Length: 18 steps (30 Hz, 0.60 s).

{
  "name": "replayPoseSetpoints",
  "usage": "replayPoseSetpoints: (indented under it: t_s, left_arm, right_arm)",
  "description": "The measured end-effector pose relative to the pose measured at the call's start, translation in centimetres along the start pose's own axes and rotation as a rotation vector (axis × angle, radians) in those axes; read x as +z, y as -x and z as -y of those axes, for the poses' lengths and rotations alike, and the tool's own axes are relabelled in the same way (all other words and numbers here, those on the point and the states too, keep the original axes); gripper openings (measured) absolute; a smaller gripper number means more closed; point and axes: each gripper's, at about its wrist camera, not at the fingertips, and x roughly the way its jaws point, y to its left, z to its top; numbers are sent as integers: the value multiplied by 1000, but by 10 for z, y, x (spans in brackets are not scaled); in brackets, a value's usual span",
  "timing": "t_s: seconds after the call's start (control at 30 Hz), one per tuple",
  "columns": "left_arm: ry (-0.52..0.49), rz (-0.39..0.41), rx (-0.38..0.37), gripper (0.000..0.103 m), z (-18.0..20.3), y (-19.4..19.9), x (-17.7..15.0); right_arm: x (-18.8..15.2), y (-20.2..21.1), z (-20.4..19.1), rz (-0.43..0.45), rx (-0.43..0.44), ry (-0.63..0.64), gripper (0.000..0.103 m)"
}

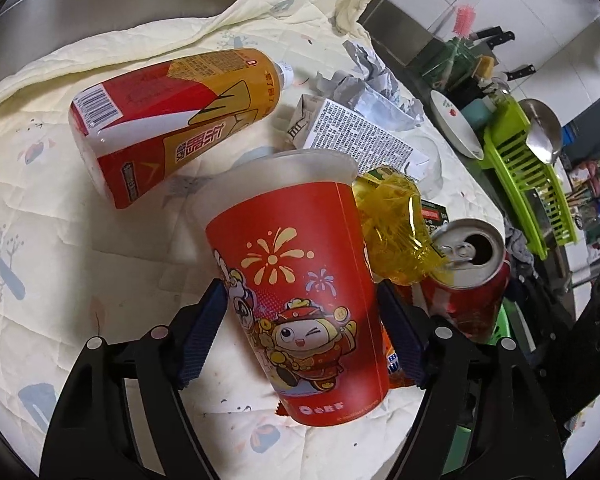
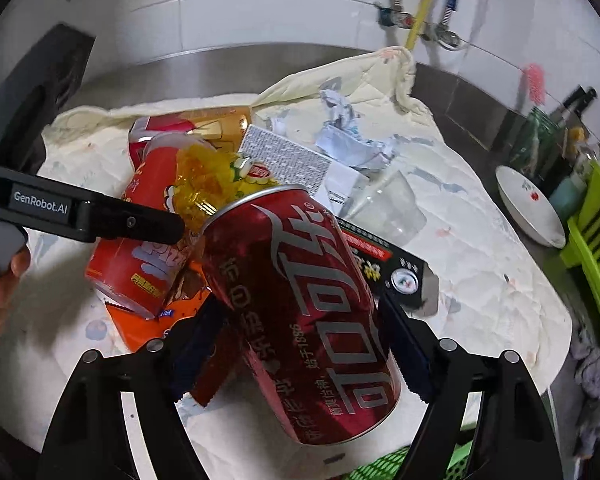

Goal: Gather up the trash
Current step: 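Lift and carry the Coca-Cola can with the right tool over the green basket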

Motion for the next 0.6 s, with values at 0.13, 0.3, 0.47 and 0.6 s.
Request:
replayPoseSetpoints:
  t_s: [0.13, 0.3, 0.47, 0.6]
  left_arm:
    - [-5, 8, -27, 73, -1, 8, -6]
    - [-43, 29, -49, 72, 2, 23, -17]
    - [-77, 47, -60, 72, 4, 38, -26]
    - [-101, 58, -81, 72, 7, 50, -33]
  right_arm:
    - [-11, 11, 3, 27, 12, -61, 76]
    - [-25, 26, 4, 55, 16, -125, 76]
    - [-41, 40, 10, 77, 1, -182, 76]
    - [-55, 54, 16, 101, -15, -224, 76]
